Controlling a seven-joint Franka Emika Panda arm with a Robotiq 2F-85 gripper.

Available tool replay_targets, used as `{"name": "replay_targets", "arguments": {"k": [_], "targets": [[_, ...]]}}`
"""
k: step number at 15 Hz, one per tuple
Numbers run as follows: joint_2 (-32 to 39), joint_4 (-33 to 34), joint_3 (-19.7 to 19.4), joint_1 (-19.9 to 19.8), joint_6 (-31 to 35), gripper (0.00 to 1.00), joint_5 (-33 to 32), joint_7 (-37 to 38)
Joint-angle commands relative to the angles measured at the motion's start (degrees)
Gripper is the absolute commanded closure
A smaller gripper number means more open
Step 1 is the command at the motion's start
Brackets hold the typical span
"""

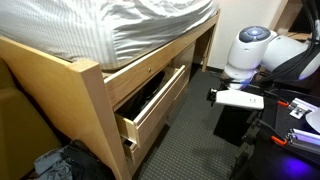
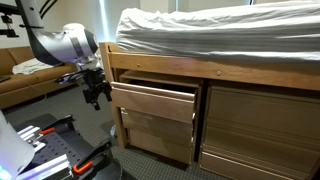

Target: Close the top drawer of the left cabinet

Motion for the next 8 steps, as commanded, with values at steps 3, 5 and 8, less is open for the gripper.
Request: {"name": "replay_targets", "arguments": {"k": [3, 5, 8], "targets": [[9.27, 10.56, -12.09, 11.79, 5.83, 0.00, -14.78, 17.45], [14.10, 15.82, -16.29, 17.02, 9.76, 0.00, -19.30, 26.90], [20.47, 19.43, -24.13, 26.00, 15.98, 0.00, -10.20, 23.03]]}}
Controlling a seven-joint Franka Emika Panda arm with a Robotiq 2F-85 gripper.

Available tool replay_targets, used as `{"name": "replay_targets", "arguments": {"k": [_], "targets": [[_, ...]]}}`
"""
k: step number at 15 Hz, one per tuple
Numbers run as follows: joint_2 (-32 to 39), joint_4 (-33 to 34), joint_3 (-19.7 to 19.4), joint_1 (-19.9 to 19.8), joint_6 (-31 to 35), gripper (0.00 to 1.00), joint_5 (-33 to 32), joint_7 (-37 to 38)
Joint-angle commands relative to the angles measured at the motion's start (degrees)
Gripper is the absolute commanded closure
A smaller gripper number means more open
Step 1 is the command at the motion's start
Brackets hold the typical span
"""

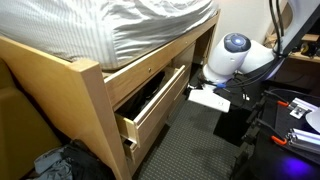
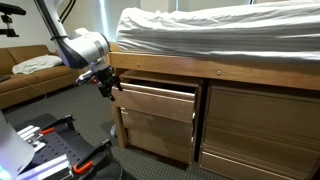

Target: Close the top drawer of the left cabinet

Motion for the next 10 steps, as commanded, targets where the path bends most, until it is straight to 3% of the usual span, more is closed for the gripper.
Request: {"name": "replay_targets", "arguments": {"k": [1, 2, 3, 6, 9, 10], "targets": [[10.25, 3.66, -8.43, 8.96, 10.02, 0.00, 9.82, -1.39], [11.89, 2.12, -8.60, 9.18, 13.24, 0.00, 12.52, -1.43], [7.19, 2.73, -6.46, 7.80, 7.17, 0.00, 9.28, -1.45], [12.02, 2.65, -7.67, 8.99, 11.48, 0.00, 11.85, -1.35], [12.27, 2.68, -8.07, 8.99, 11.89, 0.00, 11.87, -1.35], [13.60, 3.09, -9.24, 10.95, 12.23, 0.00, 13.91, -1.35]]}}
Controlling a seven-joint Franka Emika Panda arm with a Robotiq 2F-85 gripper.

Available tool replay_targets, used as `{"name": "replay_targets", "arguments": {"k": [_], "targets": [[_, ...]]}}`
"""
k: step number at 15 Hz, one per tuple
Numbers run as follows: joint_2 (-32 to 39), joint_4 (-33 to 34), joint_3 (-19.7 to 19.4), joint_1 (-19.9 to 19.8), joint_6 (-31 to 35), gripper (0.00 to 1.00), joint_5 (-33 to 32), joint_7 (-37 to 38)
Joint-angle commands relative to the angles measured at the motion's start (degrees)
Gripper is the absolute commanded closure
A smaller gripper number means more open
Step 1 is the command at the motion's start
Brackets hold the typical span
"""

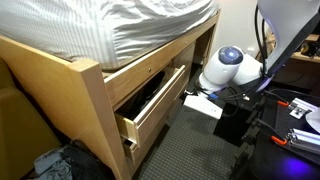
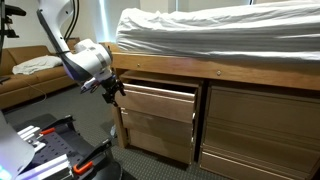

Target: Close the top drawer of the left cabinet

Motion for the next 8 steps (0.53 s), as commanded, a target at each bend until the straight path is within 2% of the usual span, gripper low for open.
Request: {"name": "replay_targets", "arguments": {"k": [1, 4, 5, 8], "targets": [[4.39, 2.07, -0.56, 1.63, 1.81, 0.00, 4.73, 0.00], [11.83, 4.06, -1.44, 3.97, 5.38, 0.00, 14.51, -0.32], [14.20, 3.63, -2.81, 6.17, 7.35, 0.00, 18.46, -0.39], [19.29, 2.15, -1.59, 8.99, 9.84, 0.00, 35.14, -5.74]]}}
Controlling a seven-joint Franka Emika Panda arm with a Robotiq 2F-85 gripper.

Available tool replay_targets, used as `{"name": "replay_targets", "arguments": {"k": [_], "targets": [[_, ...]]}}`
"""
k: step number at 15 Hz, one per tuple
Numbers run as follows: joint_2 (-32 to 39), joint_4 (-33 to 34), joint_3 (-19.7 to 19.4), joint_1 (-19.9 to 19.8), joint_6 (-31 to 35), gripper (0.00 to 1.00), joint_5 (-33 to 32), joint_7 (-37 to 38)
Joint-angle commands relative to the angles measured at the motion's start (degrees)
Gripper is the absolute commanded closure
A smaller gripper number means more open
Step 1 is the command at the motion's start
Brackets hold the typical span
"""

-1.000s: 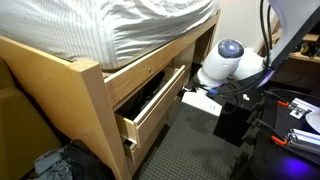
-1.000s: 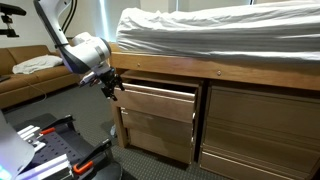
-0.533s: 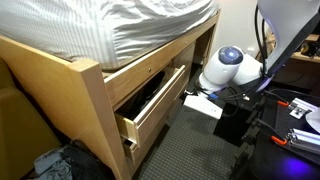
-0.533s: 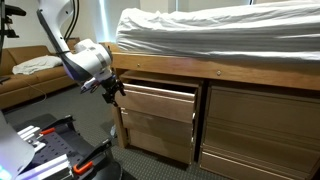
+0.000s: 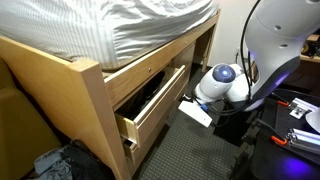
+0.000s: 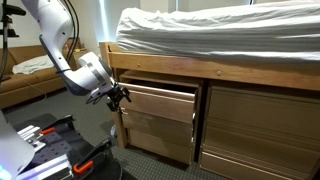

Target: Close the top drawer of the left cabinet

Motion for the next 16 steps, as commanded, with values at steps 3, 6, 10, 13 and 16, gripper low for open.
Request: {"name": "replay_targets", "arguments": {"k": [3, 6, 10, 13, 16], "targets": [[4.77, -0.73, 3.88, 1.75, 2.87, 0.00, 25.58, -15.52], [6.31, -0.56, 5.15, 1.75, 3.95, 0.00, 29.92, -18.39], [3.71, 6.49, 6.99, 2.21, 4.17, 0.00, 38.21, -26.01], [3.82, 16.04, 10.19, -0.41, 3.95, 0.00, 43.76, -33.05], [3.71, 16.44, 10.81, 0.66, 3.15, 0.00, 46.63, -35.29]]}}
